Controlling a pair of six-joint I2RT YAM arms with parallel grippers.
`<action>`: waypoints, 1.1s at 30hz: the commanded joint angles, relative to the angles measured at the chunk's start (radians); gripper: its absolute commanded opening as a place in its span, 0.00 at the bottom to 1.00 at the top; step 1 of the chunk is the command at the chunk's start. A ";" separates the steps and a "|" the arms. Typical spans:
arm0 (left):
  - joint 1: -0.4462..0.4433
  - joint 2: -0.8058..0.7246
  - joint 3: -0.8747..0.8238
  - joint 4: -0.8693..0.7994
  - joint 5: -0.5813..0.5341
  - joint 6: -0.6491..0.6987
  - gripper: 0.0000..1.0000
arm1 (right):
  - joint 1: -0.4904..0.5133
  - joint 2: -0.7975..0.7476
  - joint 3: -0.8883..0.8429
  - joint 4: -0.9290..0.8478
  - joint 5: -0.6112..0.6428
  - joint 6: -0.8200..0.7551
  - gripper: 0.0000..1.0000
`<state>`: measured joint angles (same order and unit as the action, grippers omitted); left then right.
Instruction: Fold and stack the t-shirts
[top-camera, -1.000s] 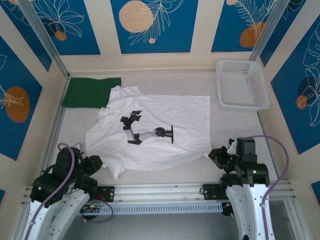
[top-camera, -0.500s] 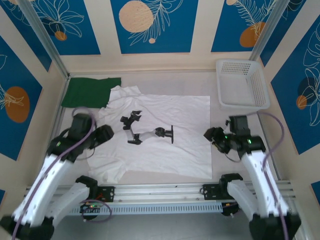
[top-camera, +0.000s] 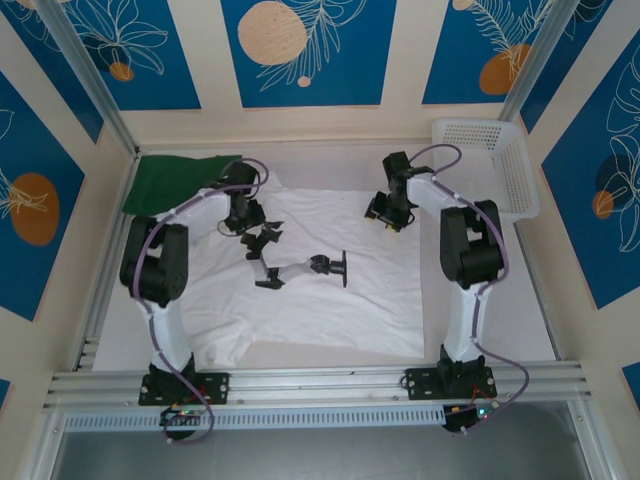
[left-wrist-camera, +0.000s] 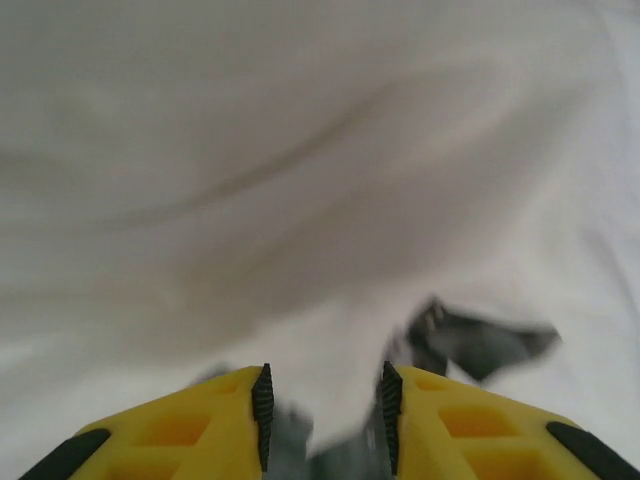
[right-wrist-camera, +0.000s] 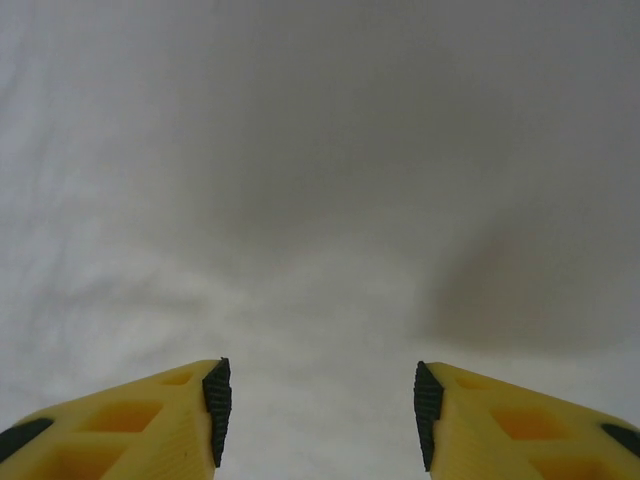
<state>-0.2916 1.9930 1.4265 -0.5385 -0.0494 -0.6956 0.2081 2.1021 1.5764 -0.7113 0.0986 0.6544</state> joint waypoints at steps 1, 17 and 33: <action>0.025 0.106 0.100 0.009 0.034 0.031 0.35 | -0.035 0.097 0.132 -0.084 0.006 -0.035 0.53; 0.025 0.363 0.396 -0.006 0.074 0.006 0.41 | -0.128 0.443 0.638 -0.258 0.041 -0.067 0.53; 0.028 0.192 0.548 -0.098 0.105 0.015 0.89 | -0.072 0.428 1.069 -0.341 0.006 -0.215 0.75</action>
<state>-0.2722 2.3112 1.9194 -0.5709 0.0631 -0.7116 0.0982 2.6667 2.6160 -1.0168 0.1066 0.4923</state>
